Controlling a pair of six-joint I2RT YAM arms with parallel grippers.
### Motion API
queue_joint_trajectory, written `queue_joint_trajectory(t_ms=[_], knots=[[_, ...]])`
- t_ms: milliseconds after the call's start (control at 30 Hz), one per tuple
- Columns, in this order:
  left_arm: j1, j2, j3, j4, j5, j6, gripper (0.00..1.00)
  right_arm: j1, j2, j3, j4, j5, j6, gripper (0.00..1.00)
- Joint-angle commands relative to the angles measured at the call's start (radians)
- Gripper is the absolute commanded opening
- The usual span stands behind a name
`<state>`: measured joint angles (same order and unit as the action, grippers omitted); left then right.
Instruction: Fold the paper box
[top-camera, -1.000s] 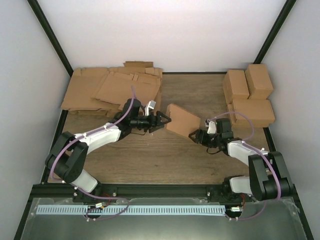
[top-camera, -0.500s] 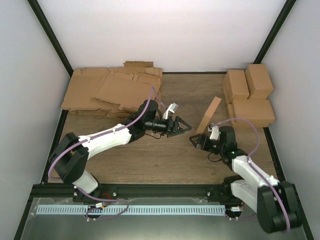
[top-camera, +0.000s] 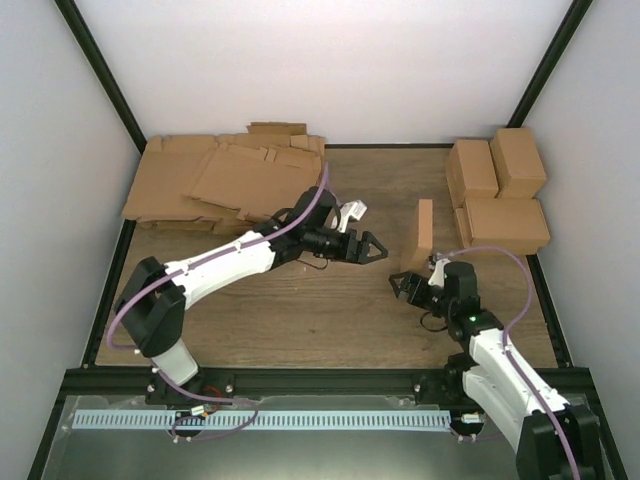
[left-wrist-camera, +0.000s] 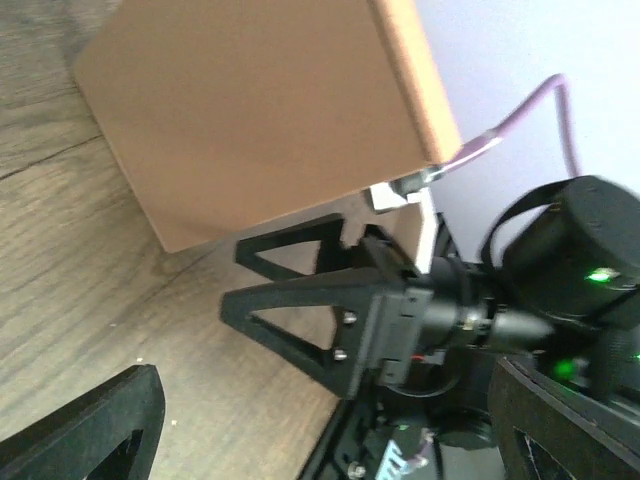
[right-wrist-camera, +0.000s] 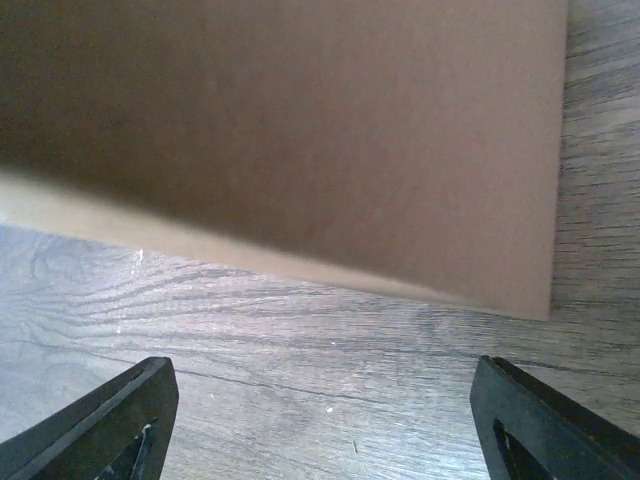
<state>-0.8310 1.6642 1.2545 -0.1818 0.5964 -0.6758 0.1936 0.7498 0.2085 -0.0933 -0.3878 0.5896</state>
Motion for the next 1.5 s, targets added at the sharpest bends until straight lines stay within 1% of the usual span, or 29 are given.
queue_joint_trajectory(t_ms=[0, 200, 267, 433, 667, 967, 1067, 1300, 1467], knots=[[-0.003, 0.071, 0.019, -0.082, -0.064, 0.120, 0.91, 0.007, -0.002, 0.116, -0.109, 0.051, 0.018, 0.84], [-0.003, 0.170, 0.026, 0.000, -0.050, 0.100, 0.92, 0.007, 0.025, 0.235, -0.193, 0.102, -0.007, 0.85], [-0.003, 0.163, 0.025, 0.013, -0.065, 0.097, 0.92, 0.007, 0.043, 0.257, -0.213, 0.129, -0.019, 0.84], [-0.003, 0.119, 0.023, -0.002, -0.117, 0.121, 0.92, 0.009, 0.030, 0.296, -0.219, 0.127, -0.052, 0.81], [-0.003, 0.095, 0.008, -0.018, -0.133, 0.131, 0.93, 0.012, -0.022, 0.378, -0.271, 0.229, -0.116, 0.80], [-0.004, 0.066, -0.010, -0.031, -0.136, 0.146, 0.93, 0.013, 0.020, 0.420, -0.290, 0.277, -0.180, 0.81], [-0.003, 0.057, -0.022, -0.031, -0.135, 0.149, 0.93, 0.014, 0.020, 0.407, -0.273, 0.293, -0.205, 0.82], [-0.003, 0.040, -0.035, -0.037, -0.138, 0.155, 0.93, 0.015, 0.021, 0.366, -0.192, 0.259, -0.275, 0.83], [-0.002, 0.016, -0.037, -0.056, -0.158, 0.165, 0.93, 0.015, 0.007, 0.380, -0.211, 0.224, -0.275, 0.83]])
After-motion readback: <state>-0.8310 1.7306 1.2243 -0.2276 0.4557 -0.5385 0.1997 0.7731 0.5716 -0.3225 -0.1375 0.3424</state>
